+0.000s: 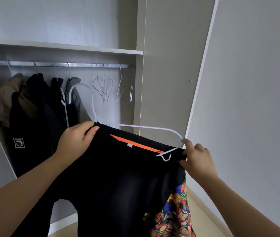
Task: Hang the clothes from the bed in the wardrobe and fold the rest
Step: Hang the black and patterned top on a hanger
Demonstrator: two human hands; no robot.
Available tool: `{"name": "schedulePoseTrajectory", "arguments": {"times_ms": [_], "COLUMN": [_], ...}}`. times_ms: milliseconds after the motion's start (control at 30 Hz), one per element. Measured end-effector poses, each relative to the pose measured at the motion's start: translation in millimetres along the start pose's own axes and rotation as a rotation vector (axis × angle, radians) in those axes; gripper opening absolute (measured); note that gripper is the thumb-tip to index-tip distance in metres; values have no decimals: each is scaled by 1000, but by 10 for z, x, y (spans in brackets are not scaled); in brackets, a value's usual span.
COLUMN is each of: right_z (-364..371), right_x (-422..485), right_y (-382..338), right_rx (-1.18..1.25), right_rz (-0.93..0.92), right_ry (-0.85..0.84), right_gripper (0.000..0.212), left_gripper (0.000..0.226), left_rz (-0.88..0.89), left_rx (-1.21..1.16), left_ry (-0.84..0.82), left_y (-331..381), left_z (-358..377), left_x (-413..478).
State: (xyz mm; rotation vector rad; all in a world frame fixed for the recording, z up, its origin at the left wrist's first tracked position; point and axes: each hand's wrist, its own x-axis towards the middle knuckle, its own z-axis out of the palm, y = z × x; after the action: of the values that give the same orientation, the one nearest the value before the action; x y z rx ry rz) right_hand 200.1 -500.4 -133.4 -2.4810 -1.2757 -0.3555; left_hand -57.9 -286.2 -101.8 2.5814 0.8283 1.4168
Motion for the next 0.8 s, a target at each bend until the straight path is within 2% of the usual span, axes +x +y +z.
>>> {"name": "schedulePoseTrajectory", "arguments": {"times_ms": [100,200,333,433,500,567,667,733,800], "right_z": [16,57,57,-2,-30,-57,-95,-109,-102], "right_x": [6,-9,-6,5,2,-11,-55,-78,-70], "right_y": [-19,-18,1,-10,-19,-74,-329,-505,-551], "right_rx": [227,242,253,207,214,276,365,418,431], "right_rz": [48,28,51,30,0,-67,-299,-477,-546], "right_ry": [-35,-47,10,-2,1,41,92,113,176], "right_gripper": [84,74,36,31,30,28,34,40,37], "left_gripper": [12,15,39,45,47,52,58,48,41], "left_rz": [-128,-113,112,368,427,408,344,299,266], "left_rx": [-136,-163,38,230,280,271,176,89,10], "left_ry": [36,41,8,64,51,38,11,-52,-129], "left_y": [-9,-32,-107,-161,-172,-113,100,271,387], "left_z": [80,95,53,53,81,121,246,328,360], "left_x": [-68,-122,-159,-193,-201,-214,-247,-252,-222]}}
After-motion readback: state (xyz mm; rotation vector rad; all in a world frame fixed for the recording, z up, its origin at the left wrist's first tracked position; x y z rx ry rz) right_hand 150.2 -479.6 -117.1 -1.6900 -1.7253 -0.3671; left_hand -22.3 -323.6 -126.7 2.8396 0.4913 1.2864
